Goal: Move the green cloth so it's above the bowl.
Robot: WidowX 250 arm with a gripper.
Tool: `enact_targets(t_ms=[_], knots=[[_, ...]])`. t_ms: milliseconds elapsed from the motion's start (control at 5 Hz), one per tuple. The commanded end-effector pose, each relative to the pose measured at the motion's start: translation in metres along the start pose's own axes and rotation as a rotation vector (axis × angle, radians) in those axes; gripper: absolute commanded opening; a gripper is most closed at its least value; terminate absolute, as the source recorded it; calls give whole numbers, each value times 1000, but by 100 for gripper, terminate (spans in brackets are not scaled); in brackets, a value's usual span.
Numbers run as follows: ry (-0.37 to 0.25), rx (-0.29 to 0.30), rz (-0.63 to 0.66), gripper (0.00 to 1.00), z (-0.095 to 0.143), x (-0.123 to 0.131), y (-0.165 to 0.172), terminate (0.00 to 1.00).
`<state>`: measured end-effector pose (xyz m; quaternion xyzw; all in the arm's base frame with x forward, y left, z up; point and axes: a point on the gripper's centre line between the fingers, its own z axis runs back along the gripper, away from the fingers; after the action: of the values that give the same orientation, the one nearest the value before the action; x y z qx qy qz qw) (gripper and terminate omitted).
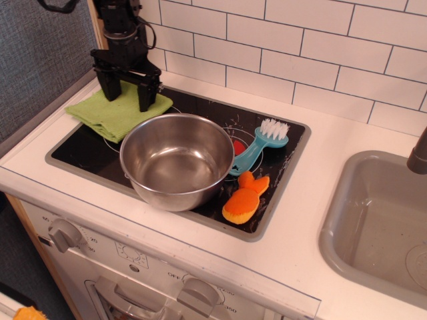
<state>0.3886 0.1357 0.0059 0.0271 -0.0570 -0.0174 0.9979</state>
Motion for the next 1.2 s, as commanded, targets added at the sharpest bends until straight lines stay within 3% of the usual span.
enact_targets(t_ms=[0, 200, 400, 600, 800, 1000], knots=[[-1, -36, -37, 100, -11, 31, -40, 0], [1, -38, -40, 100, -4, 37, -46, 0], [-38, -21, -18, 100, 31, 32, -47, 0], [-135, 2, 2, 100, 80, 26, -46, 0], [-170, 3, -7, 100, 109, 27, -46, 0], [-170, 11, -18, 100, 123, 20, -53, 0]])
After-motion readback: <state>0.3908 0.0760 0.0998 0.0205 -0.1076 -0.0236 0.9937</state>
